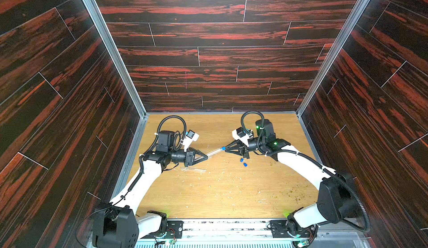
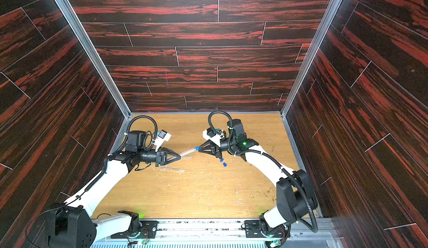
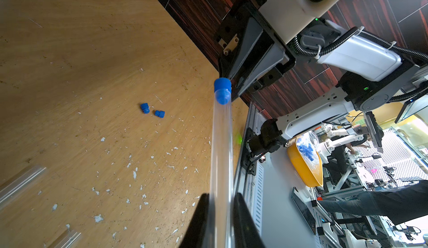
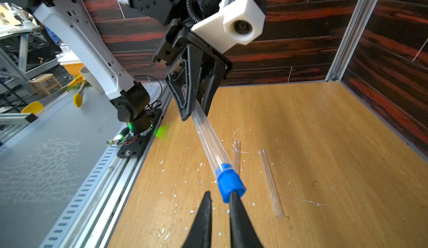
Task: Insert stoppers into test tubes
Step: Insert the stopper into the test tube.
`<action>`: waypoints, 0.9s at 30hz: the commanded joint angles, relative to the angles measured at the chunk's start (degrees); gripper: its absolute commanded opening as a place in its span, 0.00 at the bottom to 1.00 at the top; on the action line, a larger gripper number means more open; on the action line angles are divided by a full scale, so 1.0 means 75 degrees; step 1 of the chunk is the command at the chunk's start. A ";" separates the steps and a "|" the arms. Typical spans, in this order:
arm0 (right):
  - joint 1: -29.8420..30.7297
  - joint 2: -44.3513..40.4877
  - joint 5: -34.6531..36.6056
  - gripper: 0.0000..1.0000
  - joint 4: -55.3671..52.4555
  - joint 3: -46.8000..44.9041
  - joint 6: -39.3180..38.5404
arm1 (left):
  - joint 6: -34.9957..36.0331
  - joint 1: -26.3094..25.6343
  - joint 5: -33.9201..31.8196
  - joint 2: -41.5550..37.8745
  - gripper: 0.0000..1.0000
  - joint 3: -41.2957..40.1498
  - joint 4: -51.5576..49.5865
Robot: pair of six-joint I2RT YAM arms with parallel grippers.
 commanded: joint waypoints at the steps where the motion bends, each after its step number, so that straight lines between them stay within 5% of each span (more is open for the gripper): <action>1: 0.0641 0.0258 -0.1131 0.17 -0.0723 0.0406 -0.0805 | 0.0243 -0.0251 0.0170 -0.0026 0.05 0.0105 0.0264; 27: 0.0866 0.0735 -0.1424 0.17 -0.0757 0.0936 -0.1227 | 0.0324 -0.0267 0.0320 0.0045 0.05 0.0152 0.0216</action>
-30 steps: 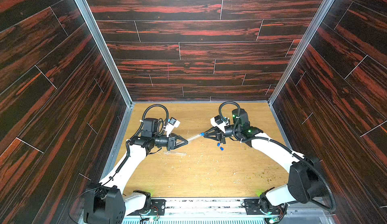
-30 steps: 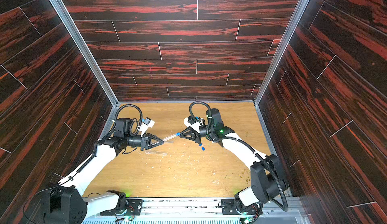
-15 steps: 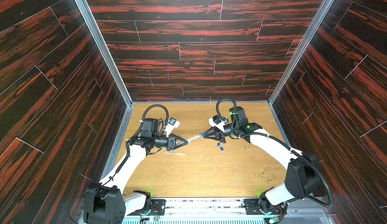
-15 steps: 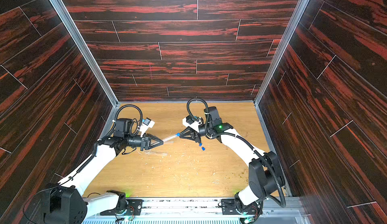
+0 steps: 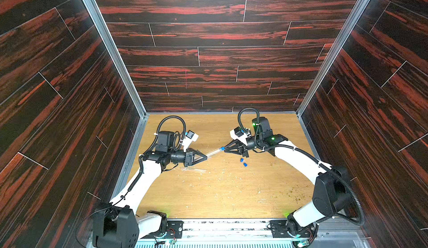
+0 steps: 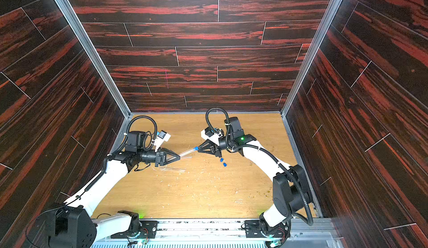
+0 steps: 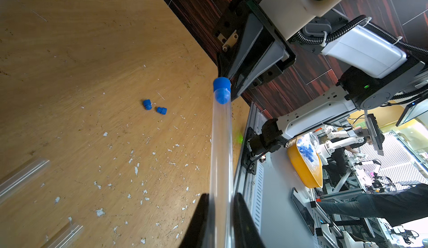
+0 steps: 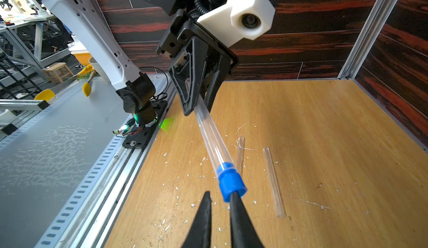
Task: Insert stoppers into test tubes
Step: Insert the stopper into the test tube.
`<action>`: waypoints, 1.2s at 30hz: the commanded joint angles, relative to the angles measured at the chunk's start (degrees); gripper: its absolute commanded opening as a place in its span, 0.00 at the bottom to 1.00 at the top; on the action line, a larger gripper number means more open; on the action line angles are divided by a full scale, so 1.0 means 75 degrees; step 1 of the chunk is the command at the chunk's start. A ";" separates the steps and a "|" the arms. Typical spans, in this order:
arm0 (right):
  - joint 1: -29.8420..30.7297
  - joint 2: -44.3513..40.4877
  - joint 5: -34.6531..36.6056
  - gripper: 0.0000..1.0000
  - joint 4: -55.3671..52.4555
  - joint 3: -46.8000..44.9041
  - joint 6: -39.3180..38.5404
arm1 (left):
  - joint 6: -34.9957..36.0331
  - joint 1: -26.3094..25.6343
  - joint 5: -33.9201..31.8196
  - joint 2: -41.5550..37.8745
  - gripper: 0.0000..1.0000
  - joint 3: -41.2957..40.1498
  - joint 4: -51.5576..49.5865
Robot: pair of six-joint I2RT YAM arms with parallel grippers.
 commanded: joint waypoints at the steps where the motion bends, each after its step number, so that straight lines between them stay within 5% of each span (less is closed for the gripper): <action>1: 0.0867 0.0296 -0.1246 0.17 0.0235 0.0315 -0.0357 | 0.0302 -0.0330 0.0363 0.0048 0.04 0.0161 0.0380; 36: 0.1235 0.0672 -0.1373 0.19 -0.1143 0.0928 -0.1906 | 0.0534 -0.0331 0.0379 0.0058 0.03 0.0187 0.0183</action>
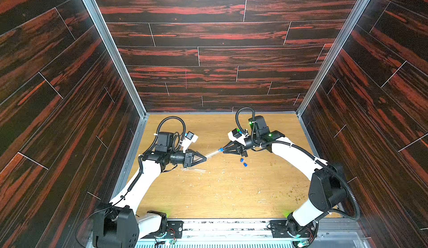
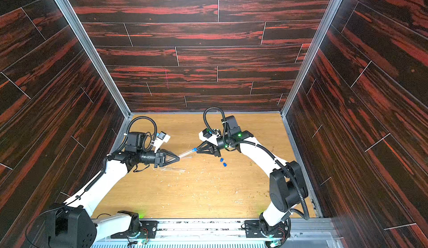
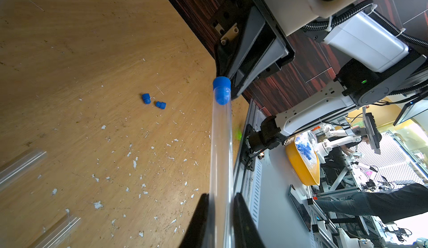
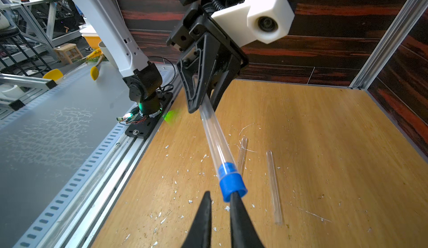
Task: Insert stoppers into test tubes
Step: Insert the stopper into the test tube.
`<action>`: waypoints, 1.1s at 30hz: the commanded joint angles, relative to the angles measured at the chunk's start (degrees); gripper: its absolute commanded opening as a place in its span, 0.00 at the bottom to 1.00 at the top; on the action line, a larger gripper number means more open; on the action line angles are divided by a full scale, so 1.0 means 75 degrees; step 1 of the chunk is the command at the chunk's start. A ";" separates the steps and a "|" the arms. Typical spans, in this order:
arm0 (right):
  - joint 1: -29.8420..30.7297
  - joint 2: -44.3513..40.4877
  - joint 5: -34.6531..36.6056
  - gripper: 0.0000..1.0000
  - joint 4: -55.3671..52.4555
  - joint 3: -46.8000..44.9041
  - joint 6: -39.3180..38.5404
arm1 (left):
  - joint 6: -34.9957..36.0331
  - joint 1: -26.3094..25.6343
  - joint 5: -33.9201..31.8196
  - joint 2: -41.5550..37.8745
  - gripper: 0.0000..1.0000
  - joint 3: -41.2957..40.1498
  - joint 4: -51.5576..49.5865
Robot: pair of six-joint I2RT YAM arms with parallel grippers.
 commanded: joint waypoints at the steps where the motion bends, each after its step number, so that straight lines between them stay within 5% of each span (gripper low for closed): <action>1: 0.1091 0.0190 -0.1204 0.19 0.0020 0.0217 -0.0493 | 0.0306 -0.0389 0.0332 0.0057 0.03 0.0187 0.0551; 13: 0.0171 -0.1896 0.0454 0.34 0.1119 -0.1402 0.0692 | 0.0540 -0.0129 0.0121 0.0021 0.03 0.0245 0.0343; 33: -0.0298 -0.7669 0.7127 0.50 0.2475 -0.5402 0.3619 | 0.2017 0.0068 -0.1979 0.0921 0.05 0.1660 -0.1148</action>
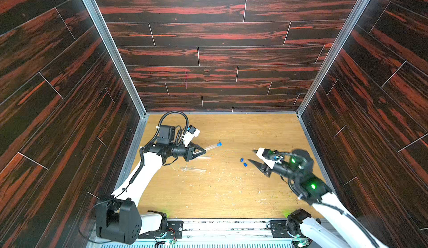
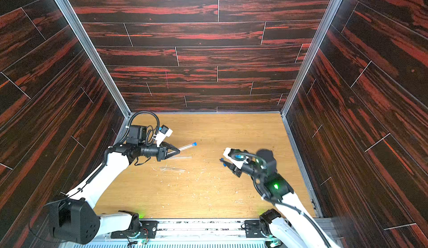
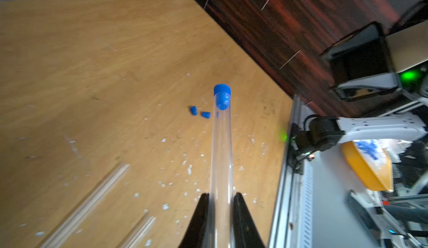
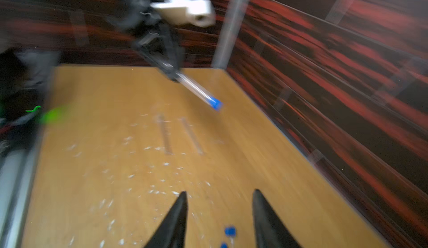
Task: Insert stoppers into test tubes
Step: Insert the stopper into the test tube, then place the test tube at the center of the board.
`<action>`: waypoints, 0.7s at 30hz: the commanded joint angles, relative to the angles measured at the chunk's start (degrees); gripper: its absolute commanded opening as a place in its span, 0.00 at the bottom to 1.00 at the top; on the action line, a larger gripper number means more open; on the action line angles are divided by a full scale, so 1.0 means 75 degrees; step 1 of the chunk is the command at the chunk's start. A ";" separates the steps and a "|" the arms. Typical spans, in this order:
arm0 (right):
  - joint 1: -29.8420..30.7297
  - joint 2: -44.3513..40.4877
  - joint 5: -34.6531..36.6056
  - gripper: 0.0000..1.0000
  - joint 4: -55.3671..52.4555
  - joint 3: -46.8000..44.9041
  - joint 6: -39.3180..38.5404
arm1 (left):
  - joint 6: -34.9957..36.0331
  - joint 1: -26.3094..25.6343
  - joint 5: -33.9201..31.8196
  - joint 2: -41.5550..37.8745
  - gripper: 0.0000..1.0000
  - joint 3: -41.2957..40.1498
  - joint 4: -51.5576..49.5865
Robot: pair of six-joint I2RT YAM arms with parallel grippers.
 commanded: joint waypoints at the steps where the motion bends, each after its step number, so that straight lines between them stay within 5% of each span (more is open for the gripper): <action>1: -0.0017 -0.0507 0.1434 0.53 0.0135 -0.0339 0.0759 | 0.0552 0.0027 -0.0067 0.0221 0.05 0.0437 -0.0515; 4: 0.0012 -0.0696 0.1254 0.60 0.0224 -0.0528 0.0652 | 0.0897 -0.0042 0.0376 0.0404 0.05 0.0687 -0.1023; 11: 0.0629 -0.0012 0.0508 0.68 0.0485 -0.0217 -0.0577 | 0.3474 -0.0816 0.0047 0.0476 0.07 0.1228 -0.3368; 21: 0.2302 0.1934 0.0650 0.68 -0.0103 0.0964 -0.3129 | 0.4133 -0.1167 -0.0031 0.0192 0.07 0.1146 -0.3858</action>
